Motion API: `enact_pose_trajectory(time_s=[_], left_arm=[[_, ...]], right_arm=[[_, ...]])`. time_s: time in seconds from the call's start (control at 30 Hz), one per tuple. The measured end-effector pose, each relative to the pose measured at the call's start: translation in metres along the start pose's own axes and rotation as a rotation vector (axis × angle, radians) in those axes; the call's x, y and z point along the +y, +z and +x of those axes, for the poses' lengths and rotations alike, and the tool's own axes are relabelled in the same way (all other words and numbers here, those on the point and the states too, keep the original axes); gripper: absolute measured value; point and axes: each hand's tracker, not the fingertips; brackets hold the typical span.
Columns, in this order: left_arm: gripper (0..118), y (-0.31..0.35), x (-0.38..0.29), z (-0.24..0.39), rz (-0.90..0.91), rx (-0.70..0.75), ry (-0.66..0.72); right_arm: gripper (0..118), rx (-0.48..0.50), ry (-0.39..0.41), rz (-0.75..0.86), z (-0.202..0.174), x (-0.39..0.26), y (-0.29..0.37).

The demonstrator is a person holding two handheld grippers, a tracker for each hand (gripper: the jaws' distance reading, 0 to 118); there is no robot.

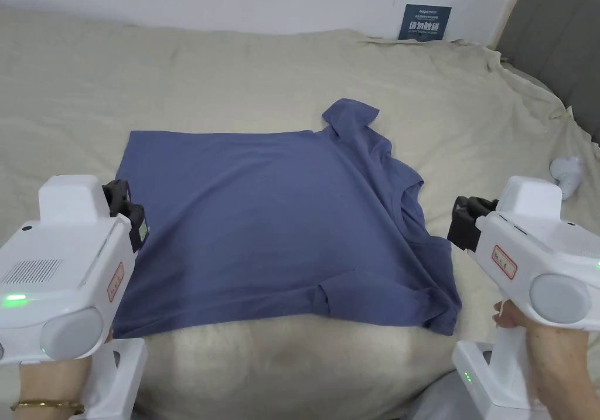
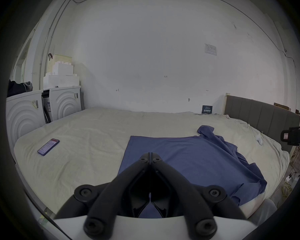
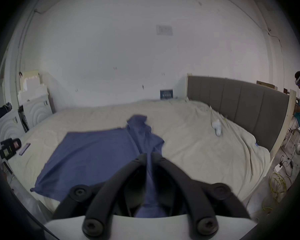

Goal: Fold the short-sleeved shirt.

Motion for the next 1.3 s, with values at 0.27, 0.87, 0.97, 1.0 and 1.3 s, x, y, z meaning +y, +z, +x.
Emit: enact_pose_trajectory(time_s=[0.27,0.87,0.97,1.0,1.3], left_arm=[[0,-0.002,0.001,0.004,-0.002,-0.009,-0.001],[0,-0.008,-0.007,0.009,-0.04,-0.006,-0.006],[0,-0.009,-0.009,0.007,-0.05,-0.001,0.0],[0,-0.009,-0.01,0.007,-0.054,0.001,0.0],[18,-0.017,-0.005,-0.014,-0.198,0.006,0.084]], right_arm=[[91,0.01,-0.055,-0.261,0.02,-0.039,-0.023],[46,0.023,0.01,-0.498,0.032,-0.115,-0.067],[7,0.022,0.044,-0.478,0.03,-0.112,-0.068],[4,0.016,0.047,-0.468,0.031,-0.112,-0.067],[4,0.06,-0.017,-0.453,0.026,-0.096,-0.047]])
